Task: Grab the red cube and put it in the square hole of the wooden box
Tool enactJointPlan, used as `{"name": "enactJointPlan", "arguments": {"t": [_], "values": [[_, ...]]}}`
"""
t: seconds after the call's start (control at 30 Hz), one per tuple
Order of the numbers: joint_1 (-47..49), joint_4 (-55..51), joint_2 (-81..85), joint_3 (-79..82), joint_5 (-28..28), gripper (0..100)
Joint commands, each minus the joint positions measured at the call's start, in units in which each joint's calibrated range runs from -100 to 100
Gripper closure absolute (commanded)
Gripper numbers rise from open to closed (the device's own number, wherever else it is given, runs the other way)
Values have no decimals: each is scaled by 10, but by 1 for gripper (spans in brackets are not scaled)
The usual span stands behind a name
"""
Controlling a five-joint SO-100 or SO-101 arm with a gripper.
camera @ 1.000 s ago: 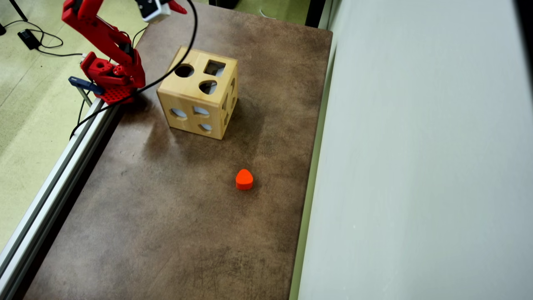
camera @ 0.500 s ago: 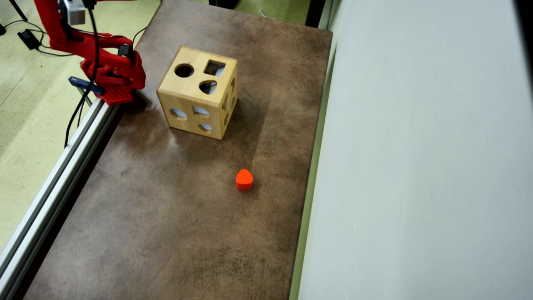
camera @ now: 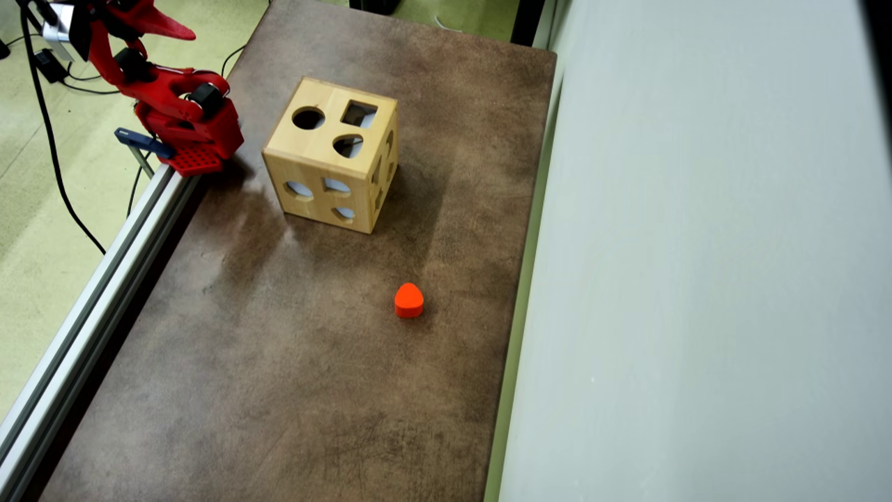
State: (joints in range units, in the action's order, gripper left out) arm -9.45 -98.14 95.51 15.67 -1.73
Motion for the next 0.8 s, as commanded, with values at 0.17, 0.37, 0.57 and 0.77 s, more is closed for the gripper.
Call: {"name": "enactJointPlan", "arguments": {"t": [0.17, 0.37, 0.57, 0.77], "values": [[-2, 2, -3, 3, 4, 50], [-2, 2, -3, 11, 4, 50], [-2, 2, -3, 45, 4, 50], [-2, 2, -3, 45, 4, 50]]}}
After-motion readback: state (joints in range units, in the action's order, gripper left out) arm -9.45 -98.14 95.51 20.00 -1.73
